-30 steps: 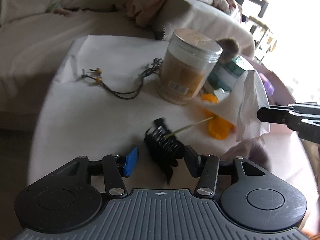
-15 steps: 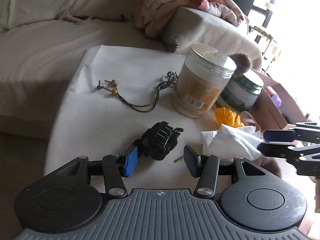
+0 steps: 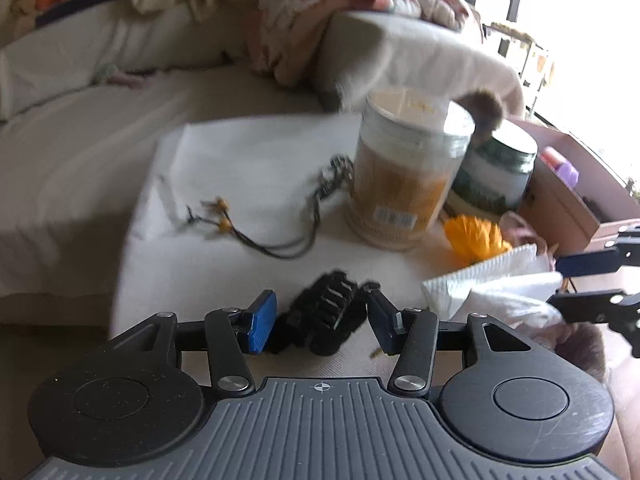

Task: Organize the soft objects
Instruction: 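Hold the claw clip in the left tool while the right tool grasps the orange fabric flower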

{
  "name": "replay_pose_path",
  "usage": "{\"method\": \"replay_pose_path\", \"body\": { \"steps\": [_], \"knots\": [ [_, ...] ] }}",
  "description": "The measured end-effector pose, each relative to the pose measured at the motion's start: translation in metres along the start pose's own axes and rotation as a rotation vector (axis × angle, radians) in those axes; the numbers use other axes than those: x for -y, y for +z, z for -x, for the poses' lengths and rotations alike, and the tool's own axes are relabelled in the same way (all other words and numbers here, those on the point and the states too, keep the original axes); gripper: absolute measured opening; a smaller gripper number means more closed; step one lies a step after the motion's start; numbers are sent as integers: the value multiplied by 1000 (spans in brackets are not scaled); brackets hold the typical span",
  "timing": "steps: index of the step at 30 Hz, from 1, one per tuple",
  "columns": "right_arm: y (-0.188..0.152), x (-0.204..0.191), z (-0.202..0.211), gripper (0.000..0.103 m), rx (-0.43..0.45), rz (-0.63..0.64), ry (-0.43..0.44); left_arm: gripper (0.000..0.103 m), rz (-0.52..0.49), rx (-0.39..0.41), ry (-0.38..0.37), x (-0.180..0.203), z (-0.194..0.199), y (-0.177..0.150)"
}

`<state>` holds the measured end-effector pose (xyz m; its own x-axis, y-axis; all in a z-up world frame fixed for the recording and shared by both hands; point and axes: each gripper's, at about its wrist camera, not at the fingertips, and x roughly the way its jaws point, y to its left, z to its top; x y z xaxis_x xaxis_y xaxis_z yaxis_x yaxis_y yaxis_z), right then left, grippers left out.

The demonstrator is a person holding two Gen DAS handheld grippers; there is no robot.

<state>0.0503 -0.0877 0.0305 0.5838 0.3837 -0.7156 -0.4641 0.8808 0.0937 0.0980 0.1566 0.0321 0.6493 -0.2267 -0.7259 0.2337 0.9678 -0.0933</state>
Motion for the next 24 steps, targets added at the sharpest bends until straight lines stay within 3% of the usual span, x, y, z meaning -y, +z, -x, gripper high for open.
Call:
{"method": "replay_pose_path", "body": {
  "steps": [8, 13, 18, 24],
  "knots": [
    [-2, -2, 4, 52, 34, 6, -33, 56, -7, 13, 1, 5, -11, -4],
    [6, -2, 2, 52, 18, -7, -17, 47, -24, 20, 38, 8, -10, -6],
    [24, 4, -9, 52, -34, -47, 21, 45, 34, 29, 5, -2, -5, -9],
    [47, 3, -22, 57, -47, 3, -14, 45, 80, 34, -11, -14, 6, -17]
  ]
}}
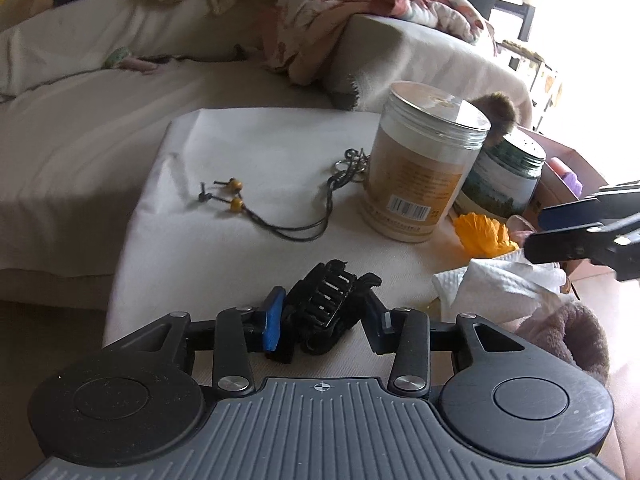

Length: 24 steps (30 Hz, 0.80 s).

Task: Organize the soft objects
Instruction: 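Hold the claw clip in the left tool while the right tool grasps the orange fabric flower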

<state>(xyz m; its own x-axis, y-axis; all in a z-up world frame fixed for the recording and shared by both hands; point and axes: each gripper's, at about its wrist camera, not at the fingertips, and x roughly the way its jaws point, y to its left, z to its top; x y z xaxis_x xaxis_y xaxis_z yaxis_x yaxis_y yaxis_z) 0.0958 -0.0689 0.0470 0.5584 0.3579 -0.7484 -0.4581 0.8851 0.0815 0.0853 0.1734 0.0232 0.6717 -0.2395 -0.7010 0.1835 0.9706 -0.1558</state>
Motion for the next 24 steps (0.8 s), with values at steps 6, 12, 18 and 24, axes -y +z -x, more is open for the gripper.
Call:
{"method": "replay_pose_path", "body": {
  "steps": [6, 12, 18, 24],
  "knots": [
    [-1, 15, -29, 57, -156, -152, 102, 45, 48, 9, -9, -9, 6, -3],
    [3, -3, -17, 8, -159, -113, 226, 45, 112, 37, -17, -21, 9, -6],
    [28, -20, 25, 4, 52, -75, 239, 45, 157, 59, -15, -28, 11, -9],
    [20, -30, 23, 7, 79, -19, 186, 44, 191, 72, 9, -38, 16, -11]
  ]
}}
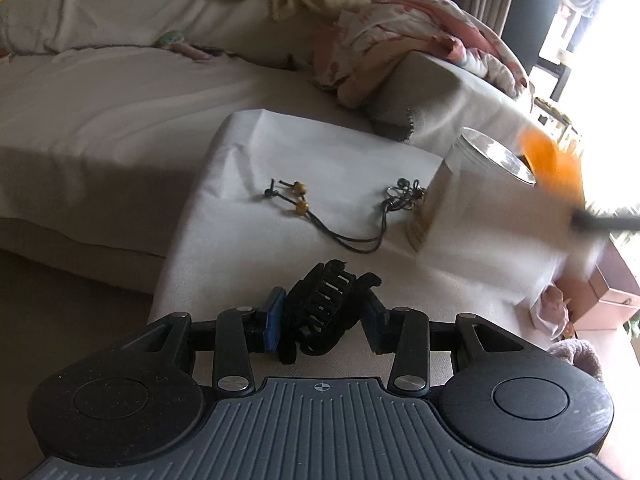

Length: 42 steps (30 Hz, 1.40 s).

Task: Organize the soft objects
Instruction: 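Hold the claw clip in the left tool while the right tool grasps the orange fabric flower, then carry the clip and flower over the pink box and open both tools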

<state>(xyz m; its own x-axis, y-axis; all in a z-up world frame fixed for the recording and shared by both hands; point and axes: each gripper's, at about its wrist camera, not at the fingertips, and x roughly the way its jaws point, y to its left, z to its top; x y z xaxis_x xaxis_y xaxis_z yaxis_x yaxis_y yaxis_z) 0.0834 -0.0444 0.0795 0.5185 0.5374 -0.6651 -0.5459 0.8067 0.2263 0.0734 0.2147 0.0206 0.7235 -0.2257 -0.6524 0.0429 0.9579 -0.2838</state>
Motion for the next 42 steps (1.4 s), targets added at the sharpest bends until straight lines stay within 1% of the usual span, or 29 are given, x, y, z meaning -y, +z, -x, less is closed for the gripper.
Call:
{"method": "replay_pose_path", "body": {
  "steps": [2, 3, 4, 5, 6, 7, 9, 10, 11, 12, 13, 14, 16, 18, 20, 21, 23, 24, 25, 26, 27, 28, 29, 31, 35, 39, 42],
  "knots": [
    [-13, 0, -15, 17, -135, 7, 69, 44, 0, 3, -1, -1, 1, -1],
    [-18, 0, -19, 20, -178, 13, 87, 44, -3, 5, 0, -1, 1, -1],
    [-23, -3, -22, 23, -210, 33, 87, 44, -6, 6, 2, 0, 1, -1],
    [-25, -5, -21, 24, -215, 57, 74, 44, -9, 6, 4, 0, 1, -1],
    [-26, -8, -18, 25, -209, 85, 55, 44, -12, 6, 5, 0, 1, -1],
    [-25, -10, -13, 27, -196, 108, 43, 44, -13, 7, 5, 0, 1, -1],
    [-20, -13, -4, 38, -144, 134, 30, 44, -13, 9, 2, -1, 1, -2],
    [-17, -13, 0, 49, -111, 133, 24, 44, -13, 10, 1, -1, 1, -2],
    [-13, -12, 3, 55, -78, 128, 22, 44, -13, 11, 1, -1, 1, -2],
    [-11, -11, 4, 55, -45, 120, 19, 44, -12, 13, 1, -1, 1, -3],
    [-8, -10, 0, 55, -28, 111, 14, 45, -13, 14, 1, -1, 2, -3],
    [-6, -8, -5, 55, -41, 106, 3, 44, -14, 17, 1, -1, 2, -4],
    [-2, 0, -24, 55, -88, 76, -37, 45, -17, 21, 1, -1, 2, -5],
    [0, 12, -41, 55, -136, 33, -57, 45, -20, 24, 2, 0, 2, -5],
    [0, 24, -57, 47, -205, -6, -66, 45, -26, 27, 4, 1, 2, -6],
    [-3, 27, -62, 46, -232, -16, -68, 45, -28, 28, 5, 1, 3, -6],
    [-11, 29, -73, 46, -291, -13, -72, 45, -29, 29, 6, 1, 3, -6],
    [-14, 29, -75, 46, -305, 2, -81, 45, -30, 28, 7, 1, 3, -6],
    [-16, 26, -74, 46, -302, 28, -87, 45, -30, 28, 7, 1, 3, -6],
    [-17, 24, -74, 40, -313, 46, -92, 45, -31, 27, 6, 1, 3, -6],
    [-18, 21, -72, 31, -314, 61, -96, 45, -32, 27, 6, 1, 3, -6],
    [-18, 19, -68, 19, -308, 82, -92, 45, -30, 27, 6, 1, 3, -6],
    [-16, 16, -63, 19, -296, 96, -88, 45, -30, 27, 6, 1, 3, -6],
    [-11, 10, -47, 19, -245, 118, -71, 45, -32, 28, 7, 1, 4, -6],
    [2, 0, -21, 18, -167, 134, -37, 45, -28, 28, 10, 1, 3, -5],
    [15, -8, -13, 18, -130, 144, -26, 44, 15, 22, -2, -3, 4, -2],
    [24, -18, -7, 18, -117, 149, 6, 44, 25, 33, -6, -4, 8, 6]
  ]
}}
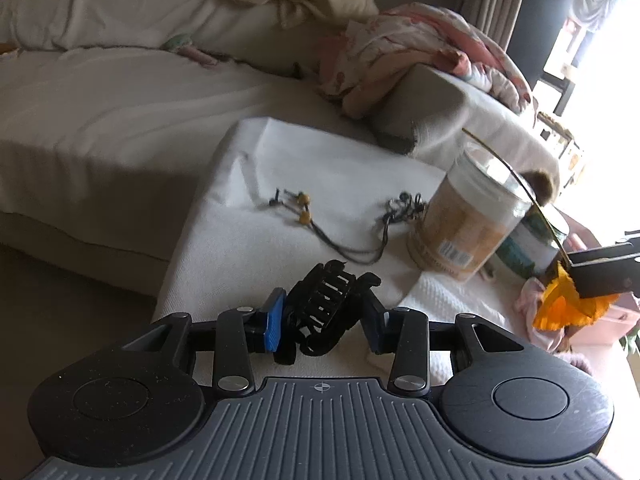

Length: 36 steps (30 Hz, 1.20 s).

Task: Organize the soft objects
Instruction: 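Carry the clip and flower over the pink box and open both tools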

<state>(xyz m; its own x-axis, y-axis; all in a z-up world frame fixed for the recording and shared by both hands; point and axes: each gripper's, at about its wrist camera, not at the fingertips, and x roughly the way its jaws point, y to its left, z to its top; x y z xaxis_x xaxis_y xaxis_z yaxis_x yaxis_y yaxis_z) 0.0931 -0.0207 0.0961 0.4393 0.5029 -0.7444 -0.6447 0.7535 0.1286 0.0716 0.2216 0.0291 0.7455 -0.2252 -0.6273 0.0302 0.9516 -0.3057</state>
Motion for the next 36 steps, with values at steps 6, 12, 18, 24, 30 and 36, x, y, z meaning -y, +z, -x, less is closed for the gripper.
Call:
{"method": "replay_pose_path", "body": {
  "steps": [6, 12, 18, 24, 30, 36],
  "knots": [
    [33, 2, 41, 18, 155, 19, 24, 44, -3, 54, -47, 4, 13, 59],
    [61, 42, 92, 18, 337, -41, -131, 44, -132, 171, -9, 45, 3, 156],
    [28, 100, 154, 19, 450, -115, -300, 44, -218, 196, -115, 136, -18, 193],
    [-37, 161, 178, 19, 423, -229, -435, 44, -289, 80, -327, 248, -56, 172],
    [-105, 190, 170, 19, 341, -296, -473, 45, -349, -113, -452, 318, -98, 125],
    [-144, 209, 151, 48, 312, -435, -329, 45, -479, -219, -482, 338, -115, 76]
  ]
}}
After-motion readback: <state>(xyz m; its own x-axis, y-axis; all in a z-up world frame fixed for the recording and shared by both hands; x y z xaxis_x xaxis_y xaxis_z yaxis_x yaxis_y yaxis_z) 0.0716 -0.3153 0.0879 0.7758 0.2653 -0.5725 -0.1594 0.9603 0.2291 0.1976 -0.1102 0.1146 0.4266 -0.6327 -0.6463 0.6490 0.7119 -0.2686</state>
